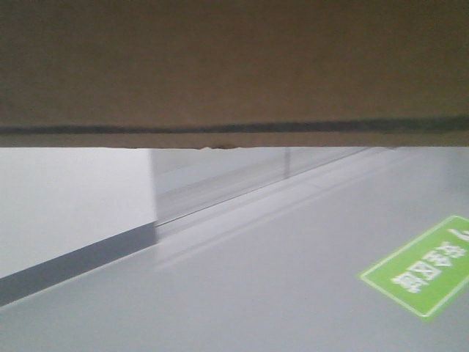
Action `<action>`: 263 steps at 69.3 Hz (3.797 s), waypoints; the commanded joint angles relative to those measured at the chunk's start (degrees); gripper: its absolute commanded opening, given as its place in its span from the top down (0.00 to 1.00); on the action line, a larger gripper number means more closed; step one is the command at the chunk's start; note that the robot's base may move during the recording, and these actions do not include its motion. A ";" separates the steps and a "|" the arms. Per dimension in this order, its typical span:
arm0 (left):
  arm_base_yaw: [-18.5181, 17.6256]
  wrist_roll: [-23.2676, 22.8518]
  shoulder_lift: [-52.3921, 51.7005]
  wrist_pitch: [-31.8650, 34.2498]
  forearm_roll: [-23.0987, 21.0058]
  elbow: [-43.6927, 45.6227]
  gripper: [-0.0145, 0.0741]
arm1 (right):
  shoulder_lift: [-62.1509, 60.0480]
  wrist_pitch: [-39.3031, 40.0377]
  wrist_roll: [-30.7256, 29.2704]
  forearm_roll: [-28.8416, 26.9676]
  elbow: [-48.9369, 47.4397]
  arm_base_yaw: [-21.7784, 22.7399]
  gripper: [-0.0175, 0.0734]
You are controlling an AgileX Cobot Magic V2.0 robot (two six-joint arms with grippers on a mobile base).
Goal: Grab box from left shelf to table start
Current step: 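Carry the box with both grippers while driving across the floor, then carry the box with both grippers up to the white table, then lower the box with both grippers onto the white tabletop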
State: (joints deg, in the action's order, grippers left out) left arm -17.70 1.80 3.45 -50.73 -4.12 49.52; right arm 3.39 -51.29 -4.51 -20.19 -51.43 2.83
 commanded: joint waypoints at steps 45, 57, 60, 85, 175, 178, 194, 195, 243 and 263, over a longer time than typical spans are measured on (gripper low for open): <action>-0.97 0.89 0.89 9.85 -2.47 1.94 0.94 | 1.55 10.02 -0.09 2.60 -1.46 0.13 0.74; -0.97 0.89 0.89 9.85 -2.47 1.94 0.94 | 1.55 10.02 -0.09 2.60 -1.46 0.13 0.74; -0.97 0.89 0.89 9.85 -2.47 1.94 0.94 | 1.55 10.02 -0.09 2.60 -1.46 0.13 0.74; -0.97 0.89 0.89 9.85 -2.47 1.94 0.94 | 1.55 10.02 -0.09 2.60 -1.46 0.13 0.74; -0.97 0.89 0.89 9.85 -2.47 1.94 0.94 | 1.55 10.02 -0.09 2.60 -1.46 0.13 0.74; -0.97 0.89 0.89 9.85 -2.47 1.94 0.94 | 1.55 10.02 -0.09 2.60 -1.46 0.13 0.74; -0.97 0.89 0.89 9.85 -2.47 1.94 0.94 | 1.55 10.02 -0.09 2.60 -1.46 0.13 0.74; -0.97 0.89 0.89 9.85 -2.47 1.94 0.94 | 1.55 10.02 -0.09 2.60 -1.46 0.13 0.74; -0.97 0.89 0.89 9.85 -2.47 -2.39 0.94 | 1.55 10.01 -0.09 2.60 -1.46 -0.48 0.74; -0.97 0.89 0.89 9.85 -2.47 -11.00 0.94 | 1.55 10.01 -0.09 2.60 -1.46 -0.48 0.74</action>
State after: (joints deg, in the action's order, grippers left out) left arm -17.82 1.60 3.45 -45.75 -5.94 39.54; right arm 3.39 -50.28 -4.90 -18.54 -51.43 2.62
